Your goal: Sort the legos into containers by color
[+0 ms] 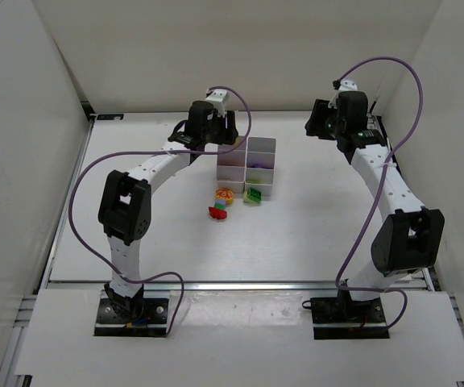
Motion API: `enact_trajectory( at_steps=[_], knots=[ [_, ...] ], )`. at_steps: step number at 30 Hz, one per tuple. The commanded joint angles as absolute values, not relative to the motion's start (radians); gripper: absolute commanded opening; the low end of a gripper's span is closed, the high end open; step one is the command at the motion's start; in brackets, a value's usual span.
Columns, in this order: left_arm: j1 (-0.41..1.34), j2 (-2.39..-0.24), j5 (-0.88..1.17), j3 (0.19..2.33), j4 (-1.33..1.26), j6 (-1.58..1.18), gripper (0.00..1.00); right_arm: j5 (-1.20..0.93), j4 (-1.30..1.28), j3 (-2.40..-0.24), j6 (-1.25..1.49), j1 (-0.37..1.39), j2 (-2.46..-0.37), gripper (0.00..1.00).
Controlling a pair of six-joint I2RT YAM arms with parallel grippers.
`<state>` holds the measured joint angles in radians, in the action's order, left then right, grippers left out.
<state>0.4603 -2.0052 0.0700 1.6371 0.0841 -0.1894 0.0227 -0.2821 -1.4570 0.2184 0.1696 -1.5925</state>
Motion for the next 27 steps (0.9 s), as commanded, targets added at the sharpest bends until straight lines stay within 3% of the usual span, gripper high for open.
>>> enact_trajectory(
  at_steps=[1,14,20,23,27],
  knots=[
    [0.463,-1.967,0.097,1.641,0.091,-0.184,0.72,-0.013,-0.238,-1.477,0.233,0.164,-1.592,0.61],
    [0.462,-1.911,0.069,1.585,0.081,-0.180,0.75,-0.074,-0.235,-1.470,0.216,0.164,-1.585,0.60],
    [0.425,-1.726,0.054,1.479,0.130,-0.137,0.73,-0.114,-0.204,-1.390,0.108,0.198,-1.551,0.60],
    [0.408,-1.599,0.106,1.404,0.224,-0.094,0.68,-0.141,-0.195,-1.336,0.078,0.204,-1.520,0.60],
    [0.365,-1.479,0.446,1.404,0.534,0.122,0.64,-0.193,-0.193,-1.295,0.043,0.204,-1.491,0.62]
  ],
)
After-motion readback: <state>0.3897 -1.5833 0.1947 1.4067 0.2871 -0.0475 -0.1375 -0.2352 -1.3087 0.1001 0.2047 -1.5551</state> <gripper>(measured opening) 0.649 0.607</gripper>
